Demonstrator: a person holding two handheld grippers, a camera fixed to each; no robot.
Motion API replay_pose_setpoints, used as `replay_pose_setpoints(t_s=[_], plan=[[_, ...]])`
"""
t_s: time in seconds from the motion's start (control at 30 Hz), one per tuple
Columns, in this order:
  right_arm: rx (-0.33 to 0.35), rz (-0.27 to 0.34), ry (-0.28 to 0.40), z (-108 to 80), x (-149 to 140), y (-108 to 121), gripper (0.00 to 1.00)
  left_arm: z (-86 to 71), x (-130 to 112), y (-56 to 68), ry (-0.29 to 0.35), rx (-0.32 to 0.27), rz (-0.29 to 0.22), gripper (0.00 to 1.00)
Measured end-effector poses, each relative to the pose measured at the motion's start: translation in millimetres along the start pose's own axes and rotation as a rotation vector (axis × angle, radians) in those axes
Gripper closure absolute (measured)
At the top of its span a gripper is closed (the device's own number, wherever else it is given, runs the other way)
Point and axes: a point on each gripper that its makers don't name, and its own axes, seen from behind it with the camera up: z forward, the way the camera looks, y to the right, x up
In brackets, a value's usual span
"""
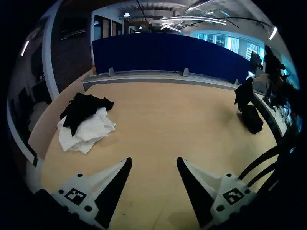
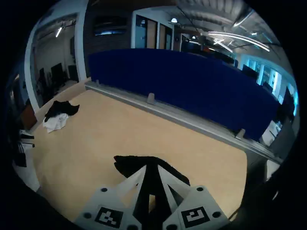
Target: Fold towel
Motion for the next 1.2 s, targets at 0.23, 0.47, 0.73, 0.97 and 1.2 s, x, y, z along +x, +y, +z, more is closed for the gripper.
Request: replay_pose_setpoints(t_s=[0.23, 0.47, 0.73, 0.97, 1.2], plan=[[-0.044, 0.006, -0.013, 3.7, 8.7, 50.0, 0.94, 3.6, 1.9, 4.7, -0.010, 0.006, 0.000, 0.13], [-0.058, 0.012, -0.043, 5.4, 2.0, 76.3, 0.94, 6.7, 3.8, 8.6, -0.014, 0.009, 0.000, 0.13], [-0.048, 0.048, -0.068, -5.2, -25.4, 78.6, 0.94, 8.5, 6.2, 12.9, -0.018, 0.007, 0.010, 0.13], [-0.043, 0.063, -0.115, -27.7, -69.3, 73.0, 0.94, 12.1, 9.4, 19.8, -0.018, -0.007, 0.014, 0.13], [-0.053, 0.114, -0.179, -49.8, -129.4, 69.7, 0.94, 14.7, 9.0, 26.8, -0.021, -0.017, 0.022, 0.13]])
